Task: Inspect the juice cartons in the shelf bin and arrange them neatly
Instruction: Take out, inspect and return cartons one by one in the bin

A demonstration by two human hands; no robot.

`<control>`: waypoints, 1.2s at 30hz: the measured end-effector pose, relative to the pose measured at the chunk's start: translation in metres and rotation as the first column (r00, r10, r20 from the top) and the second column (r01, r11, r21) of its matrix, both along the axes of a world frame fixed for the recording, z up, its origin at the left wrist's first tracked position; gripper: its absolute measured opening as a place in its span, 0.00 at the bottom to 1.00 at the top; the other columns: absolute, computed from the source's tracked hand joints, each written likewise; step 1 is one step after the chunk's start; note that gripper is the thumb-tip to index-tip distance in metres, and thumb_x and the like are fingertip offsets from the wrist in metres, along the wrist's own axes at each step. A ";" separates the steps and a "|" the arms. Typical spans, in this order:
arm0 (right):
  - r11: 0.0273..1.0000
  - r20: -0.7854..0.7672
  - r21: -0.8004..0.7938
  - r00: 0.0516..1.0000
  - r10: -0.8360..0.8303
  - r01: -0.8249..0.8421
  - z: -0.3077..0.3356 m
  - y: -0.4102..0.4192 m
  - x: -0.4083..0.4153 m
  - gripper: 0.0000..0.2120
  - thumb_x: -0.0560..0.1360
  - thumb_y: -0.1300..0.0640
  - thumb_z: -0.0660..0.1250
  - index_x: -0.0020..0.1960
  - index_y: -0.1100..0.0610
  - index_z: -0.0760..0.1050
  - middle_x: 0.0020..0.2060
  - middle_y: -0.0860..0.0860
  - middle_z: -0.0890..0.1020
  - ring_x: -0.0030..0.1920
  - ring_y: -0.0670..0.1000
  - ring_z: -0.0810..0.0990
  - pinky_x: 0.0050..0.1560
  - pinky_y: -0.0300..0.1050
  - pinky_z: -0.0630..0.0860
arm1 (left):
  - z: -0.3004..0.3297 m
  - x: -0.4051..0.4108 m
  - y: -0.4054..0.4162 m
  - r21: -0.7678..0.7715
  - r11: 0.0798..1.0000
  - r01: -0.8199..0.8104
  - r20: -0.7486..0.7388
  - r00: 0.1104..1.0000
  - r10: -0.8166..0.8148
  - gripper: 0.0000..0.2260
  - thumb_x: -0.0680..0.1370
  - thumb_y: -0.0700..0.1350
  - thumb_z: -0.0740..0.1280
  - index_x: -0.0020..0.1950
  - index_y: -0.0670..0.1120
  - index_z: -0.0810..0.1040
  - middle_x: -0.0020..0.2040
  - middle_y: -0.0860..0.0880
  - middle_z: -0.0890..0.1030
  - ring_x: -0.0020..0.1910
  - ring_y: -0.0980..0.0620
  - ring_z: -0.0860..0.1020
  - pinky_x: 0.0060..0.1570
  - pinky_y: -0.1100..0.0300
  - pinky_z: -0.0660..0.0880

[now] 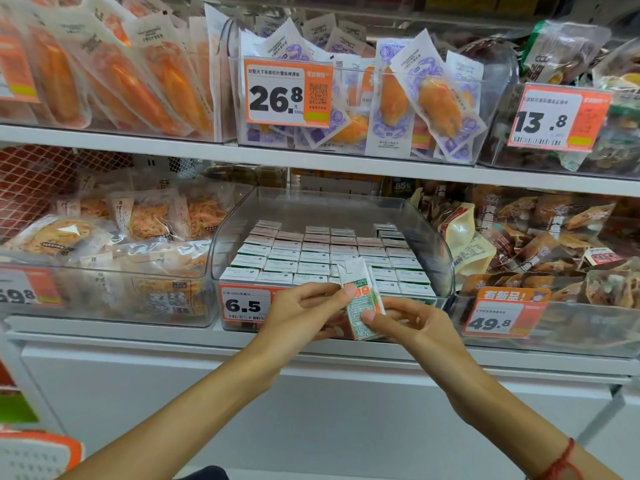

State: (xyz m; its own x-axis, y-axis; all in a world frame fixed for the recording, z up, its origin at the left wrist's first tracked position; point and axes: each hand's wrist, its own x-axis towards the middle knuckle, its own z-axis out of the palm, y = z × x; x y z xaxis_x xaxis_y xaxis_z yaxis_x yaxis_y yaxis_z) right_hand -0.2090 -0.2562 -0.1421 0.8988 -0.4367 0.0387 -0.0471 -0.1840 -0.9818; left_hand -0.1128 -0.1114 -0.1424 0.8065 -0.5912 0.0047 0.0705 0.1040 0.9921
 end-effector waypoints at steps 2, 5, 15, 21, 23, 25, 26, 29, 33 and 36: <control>0.993 0.043 -0.088 0.996 -0.078 0.082 -0.002 0.000 0.001 0.14 0.67 0.52 0.78 0.50 0.51 0.82 0.36 0.46 0.85 0.37 0.41 0.83 0.37 0.30 0.74 | -0.002 0.000 -0.001 0.004 0.996 -0.090 0.034 0.995 0.089 0.12 0.73 0.47 0.75 0.54 0.46 0.82 0.45 0.49 0.86 0.41 0.55 0.85 0.35 0.68 0.78; 0.893 0.125 -0.394 0.976 -0.180 0.216 -0.005 -0.001 0.002 0.18 0.64 0.50 0.80 0.50 0.45 0.77 0.38 0.43 0.82 0.39 0.37 0.79 0.36 0.32 0.76 | -0.003 -0.004 -0.004 0.005 0.997 -0.080 0.051 0.995 0.080 0.11 0.73 0.45 0.75 0.54 0.45 0.82 0.45 0.49 0.87 0.43 0.55 0.85 0.37 0.67 0.79; 0.950 0.122 -0.311 0.992 0.041 -0.001 -0.008 -0.001 0.003 0.21 0.63 0.39 0.72 0.55 0.42 0.79 0.44 0.46 0.83 0.42 0.45 0.81 0.46 0.38 0.80 | 0.003 0.000 0.002 -0.020 0.999 -0.045 -0.075 0.996 0.044 0.08 0.77 0.46 0.71 0.52 0.44 0.84 0.43 0.47 0.87 0.41 0.54 0.85 0.36 0.67 0.79; 0.992 0.203 -0.120 0.977 0.061 -0.037 -0.004 -0.011 0.000 0.09 0.70 0.50 0.70 0.50 0.47 0.83 0.43 0.47 0.85 0.43 0.44 0.84 0.40 0.34 0.78 | 0.007 0.006 0.009 0.027 0.995 0.094 -0.030 0.995 -0.093 0.10 0.78 0.47 0.68 0.58 0.47 0.82 0.51 0.49 0.86 0.50 0.54 0.84 0.47 0.65 0.80; 0.995 0.225 -0.092 0.973 0.052 -0.031 -0.002 -0.012 -0.001 0.10 0.69 0.47 0.69 0.49 0.45 0.83 0.43 0.46 0.86 0.43 0.45 0.85 0.38 0.33 0.78 | 0.007 0.003 0.009 0.046 0.994 0.099 0.140 0.985 -0.105 0.10 0.77 0.45 0.70 0.57 0.55 0.80 0.53 0.54 0.85 0.51 0.61 0.83 0.48 0.68 0.79; 0.994 0.251 -0.110 0.967 0.046 -0.019 0.000 -0.012 -0.002 0.12 0.69 0.43 0.67 0.51 0.41 0.80 0.44 0.43 0.85 0.43 0.44 0.84 0.37 0.32 0.78 | 0.006 -0.001 0.007 0.069 0.991 0.114 0.312 0.941 -0.130 0.15 0.76 0.43 0.71 0.57 0.61 0.78 0.54 0.61 0.83 0.52 0.67 0.80 0.45 0.73 0.75; 0.991 0.262 -0.134 0.964 0.047 -0.012 0.001 -0.012 -0.003 0.13 0.69 0.42 0.66 0.52 0.39 0.79 0.45 0.41 0.85 0.44 0.43 0.84 0.38 0.32 0.78 | 0.005 -0.002 0.006 0.067 0.990 0.121 0.369 0.919 -0.137 0.16 0.76 0.42 0.72 0.57 0.61 0.78 0.54 0.63 0.83 0.53 0.67 0.79 0.47 0.74 0.74; 0.985 0.303 -0.171 0.949 0.091 -0.040 0.002 -0.010 -0.007 0.15 0.70 0.44 0.65 0.57 0.35 0.75 0.48 0.31 0.82 0.50 0.35 0.81 0.41 0.29 0.77 | 0.002 -0.003 0.005 -0.007 0.996 0.090 0.425 0.902 -0.078 0.21 0.75 0.37 0.73 0.58 0.62 0.78 0.54 0.66 0.82 0.57 0.66 0.78 0.54 0.71 0.75; 0.975 0.317 -0.202 0.935 0.157 -0.095 0.001 -0.011 -0.011 0.19 0.72 0.48 0.66 0.60 0.32 0.72 0.54 0.26 0.78 0.57 0.28 0.75 0.45 0.26 0.75 | -0.003 -0.001 0.005 -0.085 0.996 0.005 0.458 0.888 0.035 0.24 0.71 0.35 0.75 0.57 0.62 0.79 0.55 0.64 0.82 0.58 0.68 0.77 0.52 0.73 0.74; 0.972 0.315 -0.209 0.933 0.175 -0.111 -0.001 -0.013 -0.014 0.20 0.72 0.49 0.66 0.62 0.33 0.72 0.57 0.28 0.78 0.59 0.30 0.75 0.46 0.28 0.76 | -0.005 0.000 0.004 -0.077 0.997 -0.018 0.491 0.869 0.053 0.25 0.70 0.35 0.76 0.57 0.62 0.80 0.56 0.63 0.82 0.59 0.67 0.77 0.52 0.73 0.74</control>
State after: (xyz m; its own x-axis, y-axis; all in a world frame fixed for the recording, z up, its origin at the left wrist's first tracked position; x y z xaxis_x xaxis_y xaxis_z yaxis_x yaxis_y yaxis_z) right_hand -0.2228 -0.2693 -0.1433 0.8739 -0.2611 0.4099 0.3126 -0.3437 -0.8855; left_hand -0.1132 -0.1072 -0.1471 0.7091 -0.5460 0.4461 -0.4307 0.1655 0.8872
